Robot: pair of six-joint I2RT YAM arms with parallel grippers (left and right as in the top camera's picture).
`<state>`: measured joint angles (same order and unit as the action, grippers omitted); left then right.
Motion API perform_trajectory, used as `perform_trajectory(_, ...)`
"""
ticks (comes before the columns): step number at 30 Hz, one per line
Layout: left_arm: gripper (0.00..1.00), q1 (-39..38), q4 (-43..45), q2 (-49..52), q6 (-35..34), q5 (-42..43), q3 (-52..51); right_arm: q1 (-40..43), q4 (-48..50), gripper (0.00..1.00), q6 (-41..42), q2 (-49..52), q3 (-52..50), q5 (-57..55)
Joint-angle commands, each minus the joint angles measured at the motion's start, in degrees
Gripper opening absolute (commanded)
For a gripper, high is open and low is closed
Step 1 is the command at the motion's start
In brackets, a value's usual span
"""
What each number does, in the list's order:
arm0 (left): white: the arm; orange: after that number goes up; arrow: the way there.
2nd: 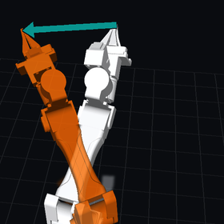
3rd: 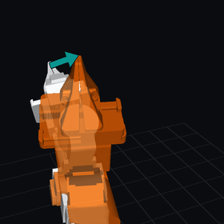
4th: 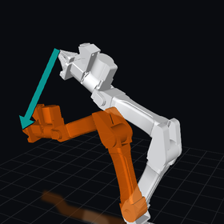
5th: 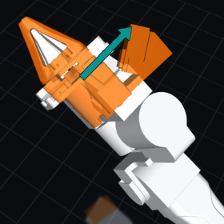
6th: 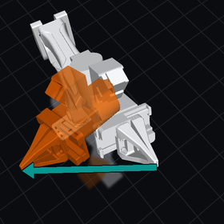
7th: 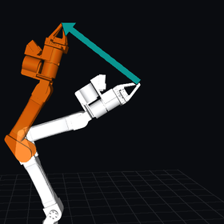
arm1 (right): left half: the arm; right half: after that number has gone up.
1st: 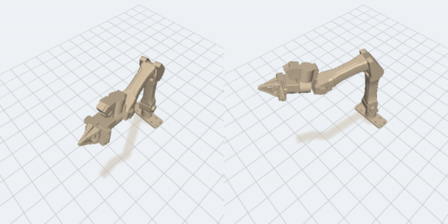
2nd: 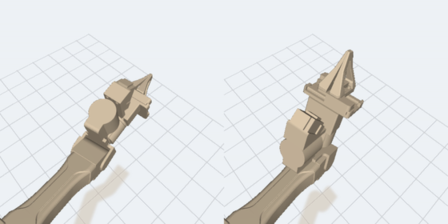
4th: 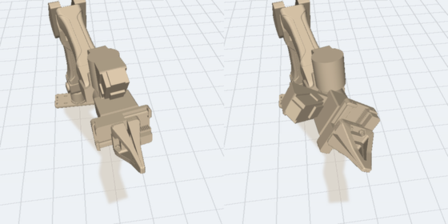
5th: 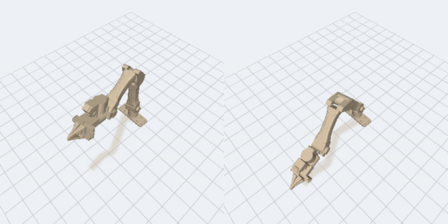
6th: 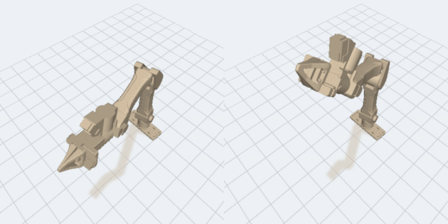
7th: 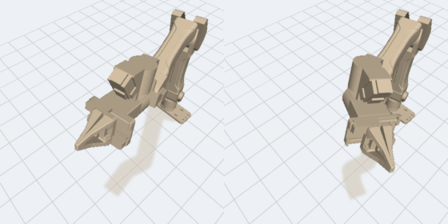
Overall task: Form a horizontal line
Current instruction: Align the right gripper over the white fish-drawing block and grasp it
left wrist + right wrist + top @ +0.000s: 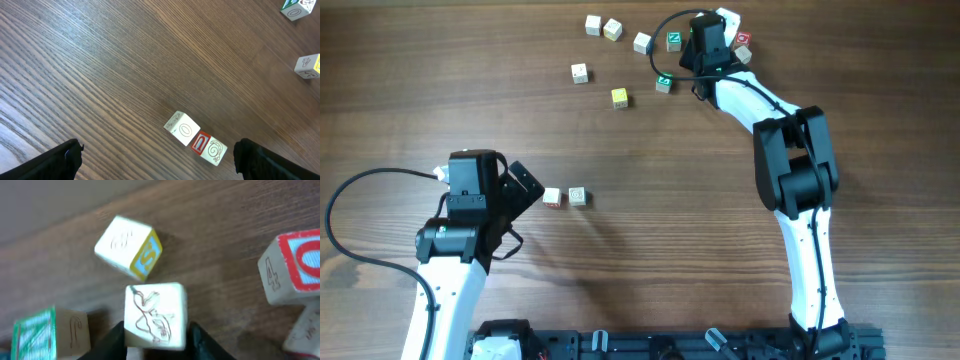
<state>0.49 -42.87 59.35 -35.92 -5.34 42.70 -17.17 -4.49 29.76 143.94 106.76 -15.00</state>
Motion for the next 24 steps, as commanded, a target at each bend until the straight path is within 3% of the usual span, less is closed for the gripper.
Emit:
perform_trajectory(1,1.00,0.37,0.13,-0.11,-0.55,-0.96,0.37,0.00,-3.50,0.38,-4.83,-4.83,-0.85,2.03)
perform_trajectory(10,1.00,0.37,0.13,-0.11,-0.55,-0.96,0.37,0.00,-14.14,0.36,-7.50,-15.43,-0.85,2.25)
perform_trajectory(14,1.00,0.37,0.13,-0.11,-0.55,-0.96,0.37,0.00,-16.65,0.48,-9.53,-17.73,-0.85,2.27)
perform_trajectory(20,1.00,0.37,0.13,-0.11,-0.55,-0.96,0.37,0.61,-14.84,0.59,-10.03,-11.91,-1.29,6.93)
perform_trajectory(24,1.00,0.37,0.13,-0.11,-0.55,-0.96,0.37,0.63,-9.55,0.59,-9.86,-6.49,-1.29,7.61)
